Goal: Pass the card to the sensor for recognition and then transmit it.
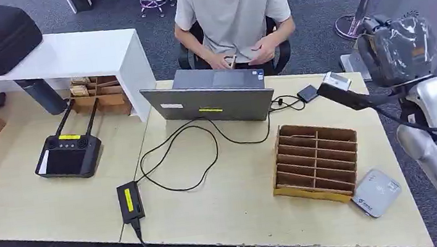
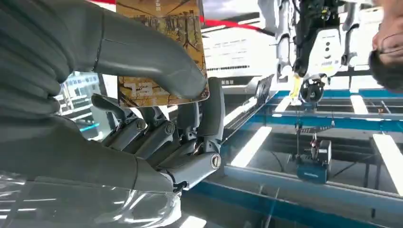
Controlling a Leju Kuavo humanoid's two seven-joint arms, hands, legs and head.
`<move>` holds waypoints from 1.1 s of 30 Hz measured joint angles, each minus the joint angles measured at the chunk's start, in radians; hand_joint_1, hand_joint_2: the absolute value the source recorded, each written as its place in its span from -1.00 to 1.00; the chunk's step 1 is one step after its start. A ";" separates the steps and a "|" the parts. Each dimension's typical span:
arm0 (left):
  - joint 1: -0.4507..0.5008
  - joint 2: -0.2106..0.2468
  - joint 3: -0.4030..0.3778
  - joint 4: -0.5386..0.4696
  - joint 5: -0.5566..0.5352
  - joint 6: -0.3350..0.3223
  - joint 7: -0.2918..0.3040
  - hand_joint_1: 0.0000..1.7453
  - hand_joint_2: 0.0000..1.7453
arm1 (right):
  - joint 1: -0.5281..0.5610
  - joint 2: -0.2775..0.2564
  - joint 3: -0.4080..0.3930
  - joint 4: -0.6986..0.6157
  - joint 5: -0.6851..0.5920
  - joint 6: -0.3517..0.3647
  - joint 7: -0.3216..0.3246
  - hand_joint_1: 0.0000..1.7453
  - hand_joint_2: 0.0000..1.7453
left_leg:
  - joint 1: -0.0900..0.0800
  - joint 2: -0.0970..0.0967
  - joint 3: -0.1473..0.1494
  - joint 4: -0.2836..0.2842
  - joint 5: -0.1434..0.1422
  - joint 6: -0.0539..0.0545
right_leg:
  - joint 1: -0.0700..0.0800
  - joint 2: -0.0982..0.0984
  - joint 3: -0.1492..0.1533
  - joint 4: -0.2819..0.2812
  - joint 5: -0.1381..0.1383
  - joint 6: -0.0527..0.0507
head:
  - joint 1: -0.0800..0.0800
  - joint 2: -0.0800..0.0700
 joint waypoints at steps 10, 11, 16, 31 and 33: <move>-0.035 0.011 -0.049 0.019 0.000 -0.032 0.002 -1.00 1.00 | -0.168 0.074 0.121 0.326 0.088 -0.108 -0.010 1.00 1.00 | 0.000 -0.001 0.000 0.000 0.000 0.000 | 0.000 -0.001 0.000 0.000 0.000 0.000 | 0.000 0.000; -0.041 0.011 -0.054 0.021 0.000 -0.033 0.002 -1.00 1.00 | -0.177 0.083 0.134 0.353 0.098 -0.108 -0.008 1.00 1.00 | 0.000 -0.001 0.000 0.000 0.000 0.000 | 0.000 -0.001 0.000 0.000 0.000 0.000 | 0.000 0.000; -0.054 0.011 -0.069 0.032 0.000 -0.037 0.005 -1.00 1.00 | -0.202 0.123 0.176 0.442 0.114 -0.108 0.003 1.00 1.00 | 0.000 -0.001 0.000 0.000 0.001 0.000 | 0.000 -0.002 0.000 0.000 0.000 0.000 | 0.000 0.000; -0.078 0.012 -0.103 0.071 -0.001 -0.107 0.022 -1.00 1.00 | -0.216 0.170 0.251 0.562 0.128 -0.116 0.008 -1.00 1.00 | 0.000 -0.001 0.000 0.000 0.001 0.000 | 0.000 -0.001 0.000 0.000 0.000 0.000 | 0.000 0.000; -0.077 0.010 -0.103 0.077 -0.001 -0.098 0.022 -1.00 1.00 | -0.216 0.170 0.254 0.571 0.127 -0.119 0.007 -1.00 1.00 | 0.000 -0.001 0.000 0.000 0.001 0.000 | 0.000 -0.001 0.000 0.000 0.000 0.000 | 0.000 0.000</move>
